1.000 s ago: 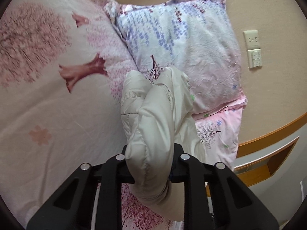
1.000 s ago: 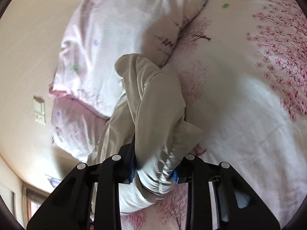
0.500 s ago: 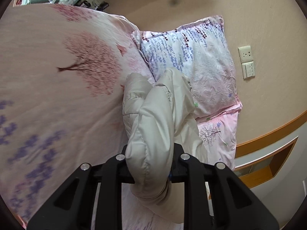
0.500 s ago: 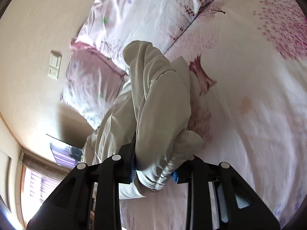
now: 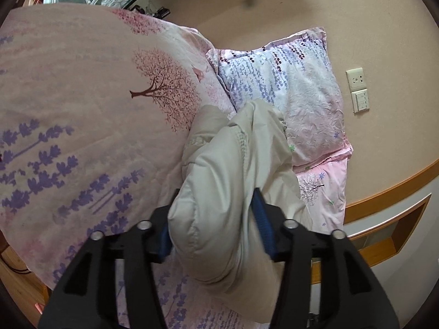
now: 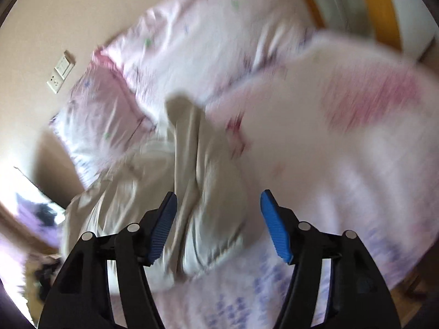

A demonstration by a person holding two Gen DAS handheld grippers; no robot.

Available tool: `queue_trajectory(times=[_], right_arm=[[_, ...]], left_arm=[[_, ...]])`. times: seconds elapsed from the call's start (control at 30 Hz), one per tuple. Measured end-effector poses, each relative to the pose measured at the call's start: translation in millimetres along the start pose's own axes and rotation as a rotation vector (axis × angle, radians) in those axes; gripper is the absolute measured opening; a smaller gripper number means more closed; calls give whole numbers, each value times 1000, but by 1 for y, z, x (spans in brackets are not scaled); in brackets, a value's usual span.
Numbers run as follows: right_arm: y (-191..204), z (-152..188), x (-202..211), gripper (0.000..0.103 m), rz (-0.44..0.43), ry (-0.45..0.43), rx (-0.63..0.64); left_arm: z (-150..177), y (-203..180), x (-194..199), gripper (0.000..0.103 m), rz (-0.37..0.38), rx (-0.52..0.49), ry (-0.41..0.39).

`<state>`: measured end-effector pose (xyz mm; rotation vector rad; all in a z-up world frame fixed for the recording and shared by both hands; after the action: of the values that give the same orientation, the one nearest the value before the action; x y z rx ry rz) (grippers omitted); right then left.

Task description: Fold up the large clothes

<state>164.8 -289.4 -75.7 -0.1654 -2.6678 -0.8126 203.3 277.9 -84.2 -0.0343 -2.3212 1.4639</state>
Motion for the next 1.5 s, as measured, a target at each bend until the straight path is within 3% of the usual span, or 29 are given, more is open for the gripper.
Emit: queue_trajectory(times=[0.1, 0.13, 0.17, 0.23, 0.37, 0.5, 0.57, 0.8, 1.3, 1.5], right_arm=[[44, -14, 2, 61, -60, -39, 137], [70, -13, -1, 51, -118, -18, 196], [91, -9, -4, 40, -163, 8, 237], [132, 2, -12, 30, -251, 69, 308], [207, 33, -36, 20, -378, 220, 421], [251, 67, -63, 19, -425, 358, 472], [261, 81, -74, 19, -434, 417, 464], [267, 98, -99, 19, -395, 473, 439], [266, 109, -124, 19, -361, 514, 417], [269, 104, -118, 19, -390, 493, 407]], left_arm=[[0, -1, 3, 55, 11, -8, -4], [1, -2, 5, 55, 14, -11, -7], [1, -2, 6, 55, 16, -18, -10], [2, -4, 8, 55, 18, -29, -18], [6, -5, 10, 57, 23, -38, -27], [9, -7, 11, 57, 25, -52, -44], [10, -8, 14, 58, 27, -71, -59], [13, -12, 16, 65, 18, -153, -57], [18, -16, 7, 69, 40, -139, -16], [17, -13, 2, 69, 34, -121, -12]])
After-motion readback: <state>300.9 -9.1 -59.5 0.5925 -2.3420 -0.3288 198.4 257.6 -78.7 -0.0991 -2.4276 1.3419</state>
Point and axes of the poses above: each gripper's, at about its wrist camera, not at the fingertips, and x roughly against the way its jaws point, y to its left, z to its underside, the point moved 10 cm from there along -x, roughly the way its jaws point, and after that the axes turned 12 degrees about -y, right-handed, at the moved point
